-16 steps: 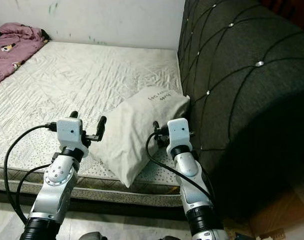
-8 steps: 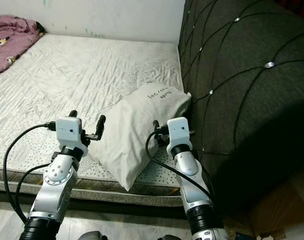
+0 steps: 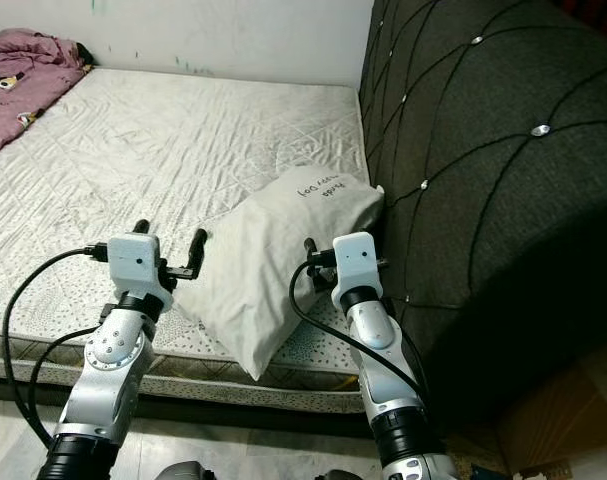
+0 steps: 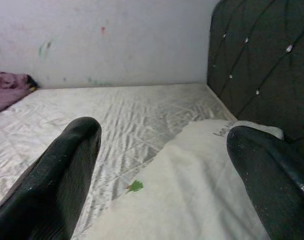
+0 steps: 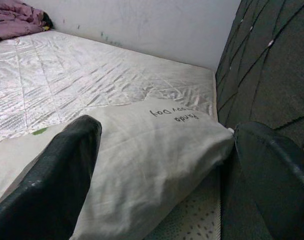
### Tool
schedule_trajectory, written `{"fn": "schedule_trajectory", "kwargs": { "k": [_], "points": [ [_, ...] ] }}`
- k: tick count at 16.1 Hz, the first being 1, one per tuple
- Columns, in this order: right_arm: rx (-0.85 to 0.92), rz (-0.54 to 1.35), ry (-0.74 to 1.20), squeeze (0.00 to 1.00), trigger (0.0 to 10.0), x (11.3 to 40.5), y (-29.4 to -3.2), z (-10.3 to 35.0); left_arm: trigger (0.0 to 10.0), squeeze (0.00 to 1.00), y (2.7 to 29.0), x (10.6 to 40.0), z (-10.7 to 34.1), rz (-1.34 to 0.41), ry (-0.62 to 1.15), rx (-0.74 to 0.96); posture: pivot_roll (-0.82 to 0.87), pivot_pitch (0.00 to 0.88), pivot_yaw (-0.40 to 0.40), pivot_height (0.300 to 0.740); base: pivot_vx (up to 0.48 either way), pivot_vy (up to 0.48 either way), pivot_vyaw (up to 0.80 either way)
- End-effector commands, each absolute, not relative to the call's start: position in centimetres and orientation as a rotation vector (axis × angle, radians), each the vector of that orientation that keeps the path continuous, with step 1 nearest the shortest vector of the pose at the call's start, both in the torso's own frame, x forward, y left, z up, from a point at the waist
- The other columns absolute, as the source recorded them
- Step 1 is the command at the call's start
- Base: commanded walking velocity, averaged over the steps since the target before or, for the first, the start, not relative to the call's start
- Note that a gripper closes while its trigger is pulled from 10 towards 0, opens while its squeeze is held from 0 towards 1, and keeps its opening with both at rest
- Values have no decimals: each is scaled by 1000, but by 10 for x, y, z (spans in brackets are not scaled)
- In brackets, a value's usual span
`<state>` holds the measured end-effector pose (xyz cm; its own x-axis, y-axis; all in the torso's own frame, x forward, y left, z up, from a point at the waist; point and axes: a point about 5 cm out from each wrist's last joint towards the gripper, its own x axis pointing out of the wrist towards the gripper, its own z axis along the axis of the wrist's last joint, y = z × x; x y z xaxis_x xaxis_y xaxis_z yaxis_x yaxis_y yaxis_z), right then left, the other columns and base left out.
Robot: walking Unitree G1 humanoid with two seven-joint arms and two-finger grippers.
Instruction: Clean up the room
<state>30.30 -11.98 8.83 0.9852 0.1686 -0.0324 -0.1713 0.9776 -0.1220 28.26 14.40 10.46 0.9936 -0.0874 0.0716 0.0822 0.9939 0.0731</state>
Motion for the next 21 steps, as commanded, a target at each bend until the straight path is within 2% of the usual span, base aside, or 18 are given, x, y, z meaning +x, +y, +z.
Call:
{"fn": "schedule_trajectory", "kwargs": {
  "k": [1, 8, 11, 21],
  "points": [
    [-126, 165, 10, 0, 10000, 305, -122, 91, 10000, 0, 149, 282, 105, -66, -63, 79, 50, 0, -12, 740, 0, 0, 0],
    [-139, 149, 31, 0, 10000, 308, -122, 90, 10000, 0, 152, 283, 104, -66, -52, 102, 56, 0, -12, 740, 0, 0, 0],
    [-121, 139, 30, 0, 10000, 308, -123, 90, 10000, 0, 152, 283, 104, -69, -54, 105, 56, 0, -11, 740, 0, 0, -725],
    [-123, 148, 38, 0, 10000, 305, -122, 88, 10000, 0, 147, 280, 104, -100, -58, 88, 59, 0, -9, 740, 0, 0, 0]
  ]
}}
